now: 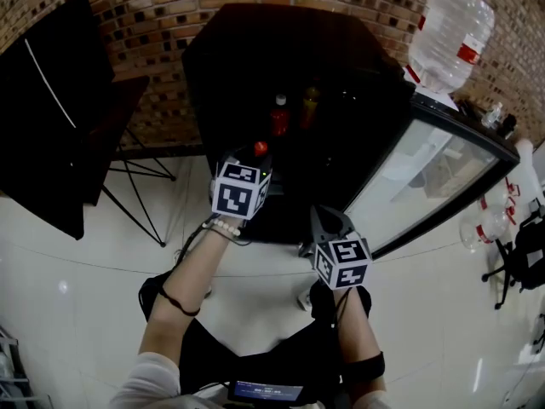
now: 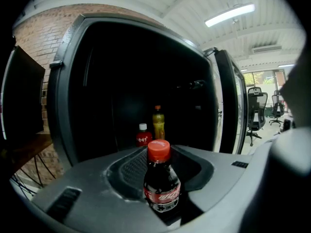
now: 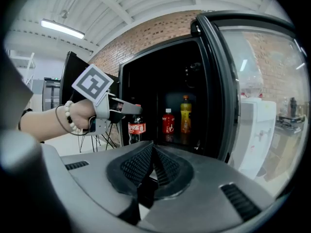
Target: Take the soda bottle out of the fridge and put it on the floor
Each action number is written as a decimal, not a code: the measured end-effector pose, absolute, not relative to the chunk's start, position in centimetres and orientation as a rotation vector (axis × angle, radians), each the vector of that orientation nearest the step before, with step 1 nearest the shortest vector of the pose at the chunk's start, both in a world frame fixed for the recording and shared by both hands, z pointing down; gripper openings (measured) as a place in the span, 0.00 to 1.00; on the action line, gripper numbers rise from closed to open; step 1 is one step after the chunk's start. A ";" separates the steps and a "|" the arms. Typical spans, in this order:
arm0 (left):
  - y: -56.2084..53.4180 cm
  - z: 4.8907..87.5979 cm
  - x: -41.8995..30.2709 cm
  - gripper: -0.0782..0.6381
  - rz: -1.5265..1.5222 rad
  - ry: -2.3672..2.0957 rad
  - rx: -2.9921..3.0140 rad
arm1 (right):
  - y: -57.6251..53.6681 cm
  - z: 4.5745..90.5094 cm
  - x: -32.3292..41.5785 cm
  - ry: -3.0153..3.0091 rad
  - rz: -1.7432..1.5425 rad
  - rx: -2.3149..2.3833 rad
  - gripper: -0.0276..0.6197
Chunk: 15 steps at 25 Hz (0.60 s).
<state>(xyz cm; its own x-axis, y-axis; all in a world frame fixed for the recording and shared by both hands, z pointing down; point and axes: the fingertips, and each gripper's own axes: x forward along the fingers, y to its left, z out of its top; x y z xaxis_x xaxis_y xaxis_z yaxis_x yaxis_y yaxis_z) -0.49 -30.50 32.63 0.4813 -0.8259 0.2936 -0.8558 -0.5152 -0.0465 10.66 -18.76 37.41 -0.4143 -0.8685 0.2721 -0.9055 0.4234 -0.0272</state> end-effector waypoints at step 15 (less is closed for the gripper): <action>-19.0 60.5 -1.0 0.31 0.700 -1.240 2.370 | -15.5 52.5 9.7 -2.331 0.453 1.396 0.06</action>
